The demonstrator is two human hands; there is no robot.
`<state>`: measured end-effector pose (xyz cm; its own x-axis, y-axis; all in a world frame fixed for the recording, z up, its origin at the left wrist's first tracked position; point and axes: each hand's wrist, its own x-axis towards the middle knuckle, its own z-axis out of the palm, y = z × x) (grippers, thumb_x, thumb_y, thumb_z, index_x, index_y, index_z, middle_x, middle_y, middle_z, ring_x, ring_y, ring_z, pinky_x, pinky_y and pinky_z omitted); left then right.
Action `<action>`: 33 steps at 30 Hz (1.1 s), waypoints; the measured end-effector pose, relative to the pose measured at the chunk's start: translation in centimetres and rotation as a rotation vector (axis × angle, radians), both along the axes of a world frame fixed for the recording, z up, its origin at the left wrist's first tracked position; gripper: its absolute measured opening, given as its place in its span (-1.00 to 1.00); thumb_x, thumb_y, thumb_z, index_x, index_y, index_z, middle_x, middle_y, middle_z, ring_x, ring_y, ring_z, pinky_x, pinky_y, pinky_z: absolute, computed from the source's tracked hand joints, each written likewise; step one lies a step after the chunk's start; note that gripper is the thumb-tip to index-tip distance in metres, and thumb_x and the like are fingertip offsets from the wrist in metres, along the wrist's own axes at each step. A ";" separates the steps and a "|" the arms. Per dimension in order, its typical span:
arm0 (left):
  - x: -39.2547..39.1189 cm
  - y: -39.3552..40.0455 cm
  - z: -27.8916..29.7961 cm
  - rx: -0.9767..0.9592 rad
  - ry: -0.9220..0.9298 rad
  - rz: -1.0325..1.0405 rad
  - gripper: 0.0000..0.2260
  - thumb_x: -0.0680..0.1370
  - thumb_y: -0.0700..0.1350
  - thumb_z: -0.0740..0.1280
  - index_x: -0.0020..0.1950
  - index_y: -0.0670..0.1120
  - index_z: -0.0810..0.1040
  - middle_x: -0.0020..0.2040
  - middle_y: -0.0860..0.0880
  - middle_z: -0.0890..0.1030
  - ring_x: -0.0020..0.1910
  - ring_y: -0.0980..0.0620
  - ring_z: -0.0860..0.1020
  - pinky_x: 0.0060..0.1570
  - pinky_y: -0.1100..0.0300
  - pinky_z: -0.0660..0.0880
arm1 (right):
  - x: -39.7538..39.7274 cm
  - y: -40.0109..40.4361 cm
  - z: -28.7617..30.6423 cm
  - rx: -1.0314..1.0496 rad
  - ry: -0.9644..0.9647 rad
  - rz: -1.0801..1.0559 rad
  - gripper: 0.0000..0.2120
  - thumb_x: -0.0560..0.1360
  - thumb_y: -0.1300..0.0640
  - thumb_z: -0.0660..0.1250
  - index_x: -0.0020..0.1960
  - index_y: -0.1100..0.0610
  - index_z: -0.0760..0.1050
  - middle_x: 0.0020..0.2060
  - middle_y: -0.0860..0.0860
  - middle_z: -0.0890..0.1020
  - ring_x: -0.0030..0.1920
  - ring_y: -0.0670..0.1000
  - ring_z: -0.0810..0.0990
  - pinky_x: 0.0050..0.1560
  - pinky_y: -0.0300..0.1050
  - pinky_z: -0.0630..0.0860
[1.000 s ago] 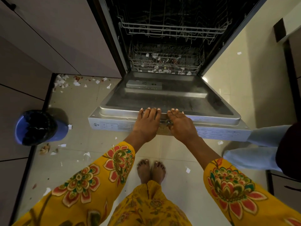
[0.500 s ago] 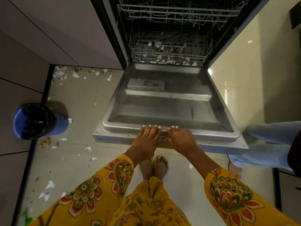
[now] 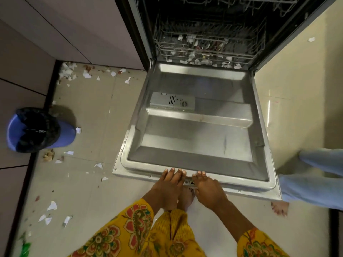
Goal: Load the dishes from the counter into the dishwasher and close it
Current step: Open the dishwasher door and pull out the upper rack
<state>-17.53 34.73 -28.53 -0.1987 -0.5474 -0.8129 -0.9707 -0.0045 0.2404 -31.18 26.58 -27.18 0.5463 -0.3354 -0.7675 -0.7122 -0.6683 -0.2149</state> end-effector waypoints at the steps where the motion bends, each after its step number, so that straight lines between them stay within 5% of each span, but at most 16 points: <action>1: -0.1 0.3 -0.7 0.002 0.014 -0.005 -0.18 0.53 0.01 0.27 0.54 -0.19 -0.23 0.55 -0.19 -0.12 0.52 -0.24 -0.13 0.47 -0.09 -0.19 | -0.2 0.4 -0.6 0.026 0.030 -0.002 -0.51 0.62 0.16 0.03 0.52 0.20 0.04 0.50 0.18 0.15 0.48 0.13 0.19 0.39 -0.01 0.25; 3: -0.1 0.8 -2.3 0.008 0.040 -0.006 -0.17 0.52 0.03 0.28 0.54 -0.19 -0.22 0.55 -0.19 -0.10 0.52 -0.24 -0.11 0.47 -0.09 -0.17 | -0.7 1.4 -2.3 0.042 0.000 -0.026 -0.45 0.54 0.14 0.24 0.47 0.27 0.19 0.44 0.26 0.27 0.43 0.19 0.30 0.34 0.02 0.35; 6: 0.0 1.4 -4.6 0.013 0.075 -0.005 -0.17 0.51 0.07 0.28 0.55 -0.18 -0.18 0.56 -0.18 -0.08 0.53 -0.22 -0.09 0.48 -0.07 -0.14 | -0.6 1.8 -4.4 0.023 0.012 -0.036 -0.29 0.01 0.01 0.65 0.08 0.31 0.61 0.04 0.27 0.64 0.04 0.15 0.66 -0.05 -0.09 0.60; 7: 0.1 1.6 -5.2 0.011 0.088 -0.010 -0.18 0.51 0.07 0.29 0.55 -0.18 -0.16 0.56 -0.18 -0.06 0.53 -0.21 -0.07 0.48 -0.06 -0.12 | -0.5 1.8 -4.9 0.081 0.043 -0.018 -0.28 0.14 0.04 0.61 0.19 0.38 0.52 0.16 0.33 0.56 0.18 0.19 0.59 0.11 -0.08 0.54; 9: 0.4 1.9 -6.4 0.005 0.116 -0.016 -0.19 0.50 0.05 0.29 0.55 -0.19 -0.13 0.55 -0.17 -0.03 0.53 -0.20 -0.03 0.48 -0.05 -0.10 | -1.0 2.5 -6.7 0.141 0.038 0.013 -0.37 0.55 0.14 0.22 0.49 0.36 0.04 0.48 0.31 0.11 0.50 0.20 0.12 0.47 -0.02 0.11; 11: 0.5 2.1 -7.7 -0.006 0.142 -0.022 -0.20 0.49 0.05 0.30 0.55 -0.20 -0.09 0.55 -0.19 0.01 0.52 -0.20 0.00 0.49 -0.04 -0.07 | -1.4 2.8 -8.3 0.193 0.080 -0.011 -0.43 0.62 0.15 0.03 0.52 0.29 -0.14 0.52 0.24 -0.06 0.53 0.18 -0.07 0.50 -0.02 -0.10; 29: -0.6 1.6 -11.0 0.139 0.053 0.073 -0.25 0.52 0.14 0.24 0.55 -0.14 -0.02 0.56 -0.12 -0.01 0.53 -0.17 -0.02 0.47 -0.12 -0.08 | -0.8 3.7 -12.6 0.314 0.205 -0.083 -0.34 0.61 -0.04 0.06 0.54 0.21 -0.17 0.53 0.13 -0.13 0.53 0.15 -0.17 0.52 0.08 -0.08; 33: -0.3 1.0 -8.8 0.101 0.034 0.082 -0.39 0.56 0.13 0.17 0.52 -0.13 0.13 0.54 -0.13 0.06 0.52 -0.16 0.04 0.47 -0.08 -0.06 | -0.7 3.0 -10.6 0.319 0.175 -0.180 -0.41 0.59 -0.02 0.11 0.52 0.17 0.02 0.48 0.14 0.17 0.50 0.17 0.10 0.46 0.04 0.18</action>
<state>-17.85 35.68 -37.32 -0.1850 -0.4788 -0.8582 -0.9574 -0.1091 0.2672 -31.85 29.60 -37.83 0.3521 -0.1440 -0.9248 -0.8561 -0.4490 -0.2560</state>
